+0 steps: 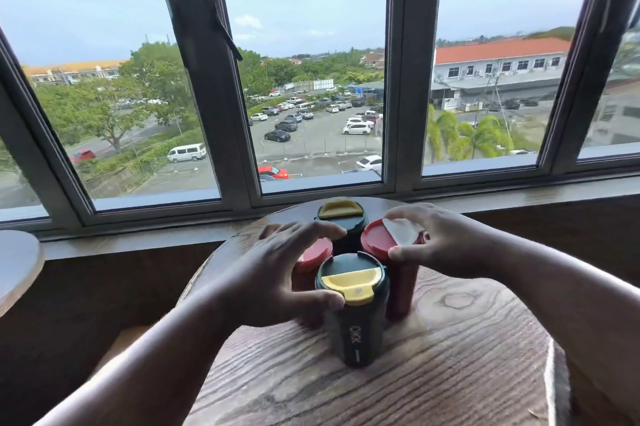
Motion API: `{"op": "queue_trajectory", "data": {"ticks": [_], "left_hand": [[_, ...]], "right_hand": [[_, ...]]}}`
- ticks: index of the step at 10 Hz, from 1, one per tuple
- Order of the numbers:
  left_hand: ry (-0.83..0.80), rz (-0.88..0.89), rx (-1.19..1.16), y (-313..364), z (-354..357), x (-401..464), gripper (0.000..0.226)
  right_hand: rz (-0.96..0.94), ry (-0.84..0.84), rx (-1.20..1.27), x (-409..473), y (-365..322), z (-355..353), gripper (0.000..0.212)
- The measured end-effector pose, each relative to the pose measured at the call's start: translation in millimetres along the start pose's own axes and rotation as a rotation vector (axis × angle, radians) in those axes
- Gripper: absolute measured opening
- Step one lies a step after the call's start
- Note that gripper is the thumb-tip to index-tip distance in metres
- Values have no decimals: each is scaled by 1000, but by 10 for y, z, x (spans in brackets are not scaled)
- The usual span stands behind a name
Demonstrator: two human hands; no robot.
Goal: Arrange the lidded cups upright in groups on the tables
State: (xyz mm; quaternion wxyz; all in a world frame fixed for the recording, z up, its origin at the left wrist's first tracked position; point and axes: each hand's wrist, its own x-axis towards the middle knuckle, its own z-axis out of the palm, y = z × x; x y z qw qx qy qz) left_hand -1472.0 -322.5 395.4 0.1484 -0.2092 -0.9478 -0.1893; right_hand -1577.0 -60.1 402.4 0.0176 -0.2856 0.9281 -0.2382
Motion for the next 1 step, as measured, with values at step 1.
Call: {"op": "queue_trajectory", "data": {"ticks": [1], "left_hand": [[64,-23,-136,-224,-103,20,55]], "right_hand": [[48,65,57,-2,-87,28,68]]}}
